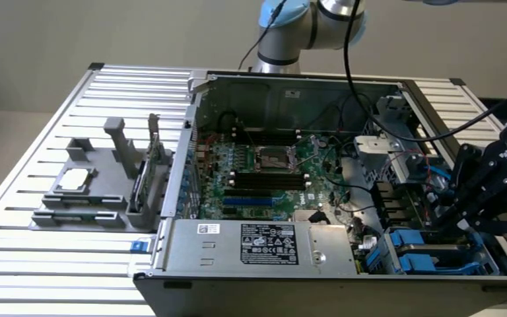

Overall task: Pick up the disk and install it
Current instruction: 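Insert the first disk wire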

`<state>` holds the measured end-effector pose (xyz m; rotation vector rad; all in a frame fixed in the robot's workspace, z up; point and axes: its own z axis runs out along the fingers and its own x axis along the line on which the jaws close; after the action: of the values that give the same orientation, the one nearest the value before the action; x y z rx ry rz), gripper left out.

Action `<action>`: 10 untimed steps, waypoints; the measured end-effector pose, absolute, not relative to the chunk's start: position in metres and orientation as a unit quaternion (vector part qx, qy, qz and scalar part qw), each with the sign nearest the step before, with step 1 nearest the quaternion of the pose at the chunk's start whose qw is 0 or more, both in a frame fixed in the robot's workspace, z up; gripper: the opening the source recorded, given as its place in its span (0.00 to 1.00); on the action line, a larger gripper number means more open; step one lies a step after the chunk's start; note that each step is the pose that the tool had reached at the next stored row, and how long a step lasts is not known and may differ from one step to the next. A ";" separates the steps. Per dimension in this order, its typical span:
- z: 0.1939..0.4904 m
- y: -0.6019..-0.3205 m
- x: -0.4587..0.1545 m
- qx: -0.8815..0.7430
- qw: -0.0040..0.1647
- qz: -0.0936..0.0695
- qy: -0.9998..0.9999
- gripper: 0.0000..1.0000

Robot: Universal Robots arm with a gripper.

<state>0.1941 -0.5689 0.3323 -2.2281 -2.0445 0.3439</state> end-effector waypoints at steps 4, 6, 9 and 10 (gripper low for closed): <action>0.332 -0.569 0.195 -0.731 0.049 0.114 -0.671 0.16; 0.331 -0.568 0.195 -0.731 0.050 0.114 -0.671 0.16; 0.331 -0.568 0.197 -0.731 0.050 0.114 -0.671 0.16; 0.331 -0.568 0.197 -0.731 0.050 0.114 -0.671 0.16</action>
<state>0.1971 -0.5681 0.3313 -2.2263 -2.0429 0.3480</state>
